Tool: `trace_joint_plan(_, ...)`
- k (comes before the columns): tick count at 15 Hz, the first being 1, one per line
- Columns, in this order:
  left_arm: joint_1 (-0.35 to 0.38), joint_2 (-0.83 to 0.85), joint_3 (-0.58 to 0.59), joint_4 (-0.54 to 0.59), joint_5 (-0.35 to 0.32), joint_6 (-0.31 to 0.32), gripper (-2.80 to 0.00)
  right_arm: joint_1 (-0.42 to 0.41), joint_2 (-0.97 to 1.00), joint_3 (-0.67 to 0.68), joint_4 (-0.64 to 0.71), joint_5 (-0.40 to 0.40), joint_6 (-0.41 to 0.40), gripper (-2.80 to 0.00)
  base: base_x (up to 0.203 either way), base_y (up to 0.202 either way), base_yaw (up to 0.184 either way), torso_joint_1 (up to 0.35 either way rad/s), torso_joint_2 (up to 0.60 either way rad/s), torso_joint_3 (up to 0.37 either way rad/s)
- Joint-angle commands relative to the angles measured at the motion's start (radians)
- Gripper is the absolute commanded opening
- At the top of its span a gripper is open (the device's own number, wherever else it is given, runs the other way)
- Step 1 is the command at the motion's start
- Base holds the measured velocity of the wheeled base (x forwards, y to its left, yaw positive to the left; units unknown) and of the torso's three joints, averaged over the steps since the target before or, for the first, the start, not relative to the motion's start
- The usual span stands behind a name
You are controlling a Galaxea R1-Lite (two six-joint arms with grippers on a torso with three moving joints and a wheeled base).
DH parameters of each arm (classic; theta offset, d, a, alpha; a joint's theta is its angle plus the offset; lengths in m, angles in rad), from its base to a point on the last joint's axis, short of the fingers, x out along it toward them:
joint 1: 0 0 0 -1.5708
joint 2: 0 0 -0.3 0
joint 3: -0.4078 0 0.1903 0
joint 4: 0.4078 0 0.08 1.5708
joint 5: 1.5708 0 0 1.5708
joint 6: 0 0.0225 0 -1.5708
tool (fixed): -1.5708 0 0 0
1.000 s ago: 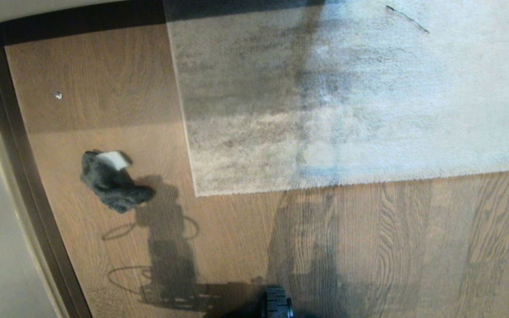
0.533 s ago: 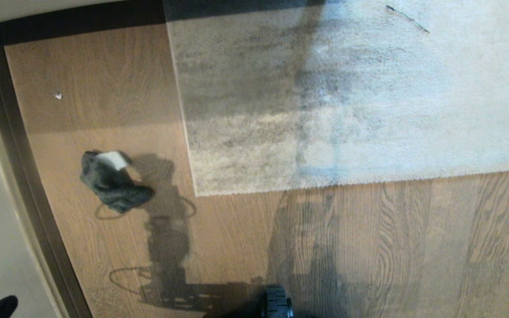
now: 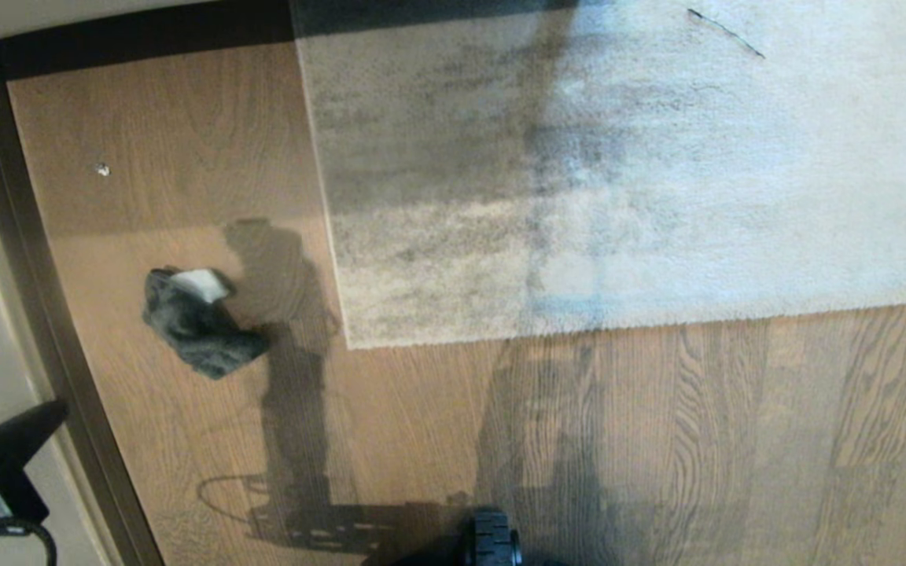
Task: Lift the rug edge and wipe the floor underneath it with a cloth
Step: Pick up the rag
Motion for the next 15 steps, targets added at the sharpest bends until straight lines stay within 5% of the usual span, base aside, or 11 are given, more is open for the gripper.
trace_joint_plan(1,0.028,0.083,-0.036,-0.002,-0.002,0.001,0.00,0.000,0.000,0.000,0.000,0.001,0.000,-2.80,0.000,0.000,0.000,0.000,0.00,0.000)
trace_joint_plan(6,0.072,0.131,-0.057,-0.016,-0.003,-0.005,0.00,0.000,0.000,0.000,0.000,0.001,0.000,-2.80,0.000,0.000,0.000,0.000,0.00,0.000)
trace_joint_plan(10,0.169,0.231,-0.040,-0.166,-0.009,-0.004,0.00,0.000,0.000,0.000,0.000,0.001,0.000,-2.80,0.000,0.000,0.000,0.000,0.00,0.000)
trace_joint_plan(15,0.185,0.390,-0.039,-0.358,-0.011,-0.004,0.00,0.000,0.000,0.000,0.000,0.001,0.000,-2.80,0.000,0.000,0.000,0.000,0.00,0.000)
